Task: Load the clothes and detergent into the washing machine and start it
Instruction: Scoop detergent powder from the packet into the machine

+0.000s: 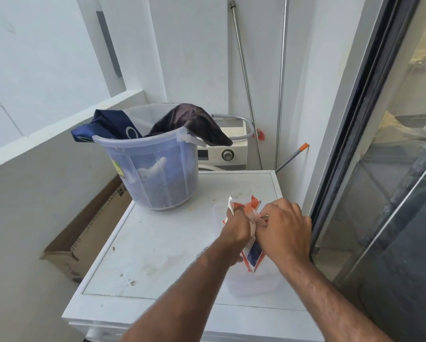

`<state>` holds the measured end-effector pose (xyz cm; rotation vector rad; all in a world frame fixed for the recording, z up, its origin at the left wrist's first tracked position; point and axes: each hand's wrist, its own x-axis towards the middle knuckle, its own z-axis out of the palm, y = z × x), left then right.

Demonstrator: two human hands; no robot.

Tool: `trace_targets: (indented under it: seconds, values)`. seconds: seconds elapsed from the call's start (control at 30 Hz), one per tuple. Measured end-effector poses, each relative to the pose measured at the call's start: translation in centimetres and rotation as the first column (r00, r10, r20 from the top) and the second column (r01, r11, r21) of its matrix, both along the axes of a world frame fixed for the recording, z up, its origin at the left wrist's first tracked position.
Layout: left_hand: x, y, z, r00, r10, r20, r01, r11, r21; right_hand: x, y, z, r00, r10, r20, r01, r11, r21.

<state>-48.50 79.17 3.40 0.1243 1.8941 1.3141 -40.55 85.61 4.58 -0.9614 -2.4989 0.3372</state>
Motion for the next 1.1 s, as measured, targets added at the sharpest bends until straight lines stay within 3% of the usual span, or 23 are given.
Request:
trace_targets:
  seconds: [0.17,0.47,0.73,0.83,0.97,1.1]
  values:
    - [1.1,-3.2,3.9,0.999,-0.014,0.051,0.01,0.996,0.088,0.7,-1.8,4.2,0.994,0.024,-0.104,-0.034,0.995,-0.098]
    - [3.8,-12.3,9.1,0.979,0.203,0.029,-0.203,0.94,0.275,2.1,-9.5,9.9,0.967,0.207,-0.15,-0.223,0.97,-0.095]
    - [5.2,-22.8,10.5,0.903,0.424,0.07,-0.421,0.843,0.335,1.8,-19.0,11.4,0.887,0.399,-0.231,-0.432,0.895,-0.111]
    - [5.7,-28.0,10.0,0.833,0.534,0.147,-0.541,0.73,0.418,1.7,-22.4,11.7,0.84,0.486,-0.241,-0.523,0.844,-0.117]
    - [6.7,-34.7,9.3,0.652,0.718,0.243,-0.742,0.538,0.4,2.2,-28.1,11.8,0.737,0.622,-0.266,-0.665,0.738,-0.117]
    - [9.0,-40.6,8.7,0.486,0.803,0.345,-0.842,0.324,0.432,3.1,-33.9,11.3,0.624,0.731,-0.275,-0.774,0.627,-0.088]
